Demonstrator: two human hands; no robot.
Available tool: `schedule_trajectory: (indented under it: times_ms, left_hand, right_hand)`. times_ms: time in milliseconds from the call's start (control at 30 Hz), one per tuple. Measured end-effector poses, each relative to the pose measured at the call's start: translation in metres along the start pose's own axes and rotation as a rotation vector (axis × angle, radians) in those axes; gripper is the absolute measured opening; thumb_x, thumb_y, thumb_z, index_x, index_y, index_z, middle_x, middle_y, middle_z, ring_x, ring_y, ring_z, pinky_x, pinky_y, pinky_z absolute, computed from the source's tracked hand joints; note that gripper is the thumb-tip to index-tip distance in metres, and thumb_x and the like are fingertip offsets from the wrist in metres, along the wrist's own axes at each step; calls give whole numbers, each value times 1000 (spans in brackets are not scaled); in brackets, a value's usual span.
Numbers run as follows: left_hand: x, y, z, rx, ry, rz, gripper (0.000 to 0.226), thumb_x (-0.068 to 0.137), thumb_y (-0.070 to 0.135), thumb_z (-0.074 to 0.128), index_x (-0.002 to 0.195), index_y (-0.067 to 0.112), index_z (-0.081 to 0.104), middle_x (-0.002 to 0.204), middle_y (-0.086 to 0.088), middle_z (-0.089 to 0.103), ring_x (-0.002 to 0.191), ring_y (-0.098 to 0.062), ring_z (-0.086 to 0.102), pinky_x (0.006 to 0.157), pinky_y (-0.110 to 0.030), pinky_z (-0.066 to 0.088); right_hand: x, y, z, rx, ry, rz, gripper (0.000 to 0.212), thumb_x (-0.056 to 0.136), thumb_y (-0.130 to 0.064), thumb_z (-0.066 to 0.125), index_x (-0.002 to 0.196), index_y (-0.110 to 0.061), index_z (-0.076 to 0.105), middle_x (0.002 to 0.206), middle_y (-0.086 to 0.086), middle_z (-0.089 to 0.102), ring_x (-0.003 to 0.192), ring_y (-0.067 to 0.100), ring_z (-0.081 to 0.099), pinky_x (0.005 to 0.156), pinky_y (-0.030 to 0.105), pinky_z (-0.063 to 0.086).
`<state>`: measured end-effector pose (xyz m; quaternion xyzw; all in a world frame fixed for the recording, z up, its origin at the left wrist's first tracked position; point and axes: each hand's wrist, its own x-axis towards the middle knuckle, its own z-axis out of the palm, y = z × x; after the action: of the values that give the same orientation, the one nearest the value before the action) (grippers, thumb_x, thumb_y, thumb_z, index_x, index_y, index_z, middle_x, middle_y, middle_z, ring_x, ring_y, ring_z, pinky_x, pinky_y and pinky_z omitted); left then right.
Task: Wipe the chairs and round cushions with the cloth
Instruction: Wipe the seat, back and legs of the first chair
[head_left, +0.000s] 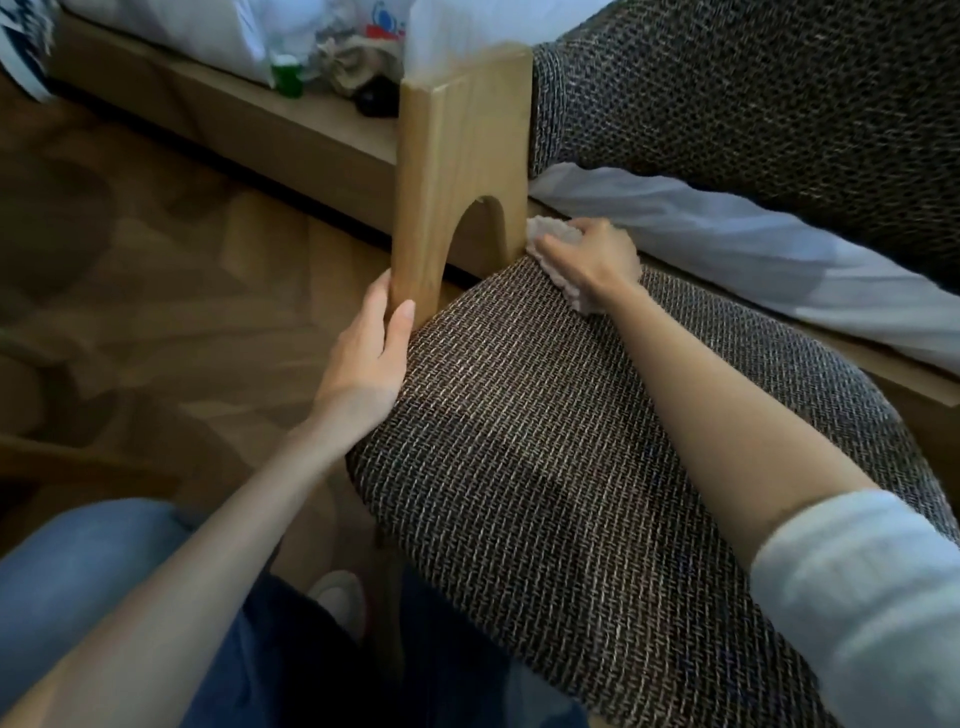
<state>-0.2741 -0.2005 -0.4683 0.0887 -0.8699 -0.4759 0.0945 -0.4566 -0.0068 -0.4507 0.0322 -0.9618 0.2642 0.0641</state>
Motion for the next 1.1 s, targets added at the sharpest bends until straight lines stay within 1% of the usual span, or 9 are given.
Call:
schedule_trajectory:
  times_ms: [100,267,367,500,567,700,800,900,1100]
  left_hand:
    - [1,-1,0,-106,-13,-10,52,103,40,30,152,25,20,149,6,39,135,-12,37,111,-28,26]
    - [1,4,-3,-311,-11,-74,52,102,34,38,150,20,26,150,8,36,131,1,33,101,-9,26]
    - [2,9,-8,-379,-18,-129,51,101,34,41,149,20,29,137,18,38,123,5,34,97,-7,27]
    - [-1,10,-16,-489,-61,-149,49,100,31,45,147,22,33,117,24,45,96,20,48,89,-6,38]
    - [-4,8,-15,-444,-60,-114,48,101,28,43,148,20,32,113,27,43,86,24,49,79,0,40]
    - [-13,9,-8,-343,6,-44,49,101,22,45,148,16,30,125,17,45,108,7,47,85,1,37]
    - [-20,6,-3,-221,177,59,46,94,15,56,138,13,43,129,-2,42,115,-9,49,92,-11,44]
    - [-31,11,2,-6,333,246,33,86,16,60,119,13,55,111,-1,38,104,-18,48,91,-34,48]
    - [-38,32,26,345,-70,446,22,95,23,53,111,30,67,116,5,54,116,-18,45,91,-27,21]
  right_hand:
    - [-17,-3,-1,48,18,-65,26,76,-46,55,72,-23,67,72,-2,69,75,21,66,73,36,54]
    - [-71,-14,0,181,11,-252,17,78,-34,62,72,-22,72,66,-5,69,66,15,62,77,31,53]
    - [-113,-28,2,173,-34,-393,16,81,-35,60,67,-28,66,73,-2,68,75,12,53,79,17,36]
    - [-158,-49,0,228,-77,-564,16,79,-27,65,70,-15,71,69,1,64,74,5,41,73,7,26]
    - [-175,-55,0,227,-125,-628,21,76,-34,61,81,-18,76,73,0,65,73,8,42,71,14,32]
    - [-192,-51,-6,211,-247,-783,35,72,-42,56,90,-20,77,81,-2,66,78,16,42,70,20,34]
    - [-202,-42,-13,222,-307,-876,34,72,-41,59,91,-20,77,85,-4,66,79,15,41,71,16,33]
    - [-211,-29,-20,243,-371,-925,34,71,-39,64,99,-22,74,91,-6,67,81,23,50,75,40,43]
    - [-228,19,-54,298,-454,-788,32,68,-36,67,96,-22,75,95,-7,69,85,23,51,80,45,42]
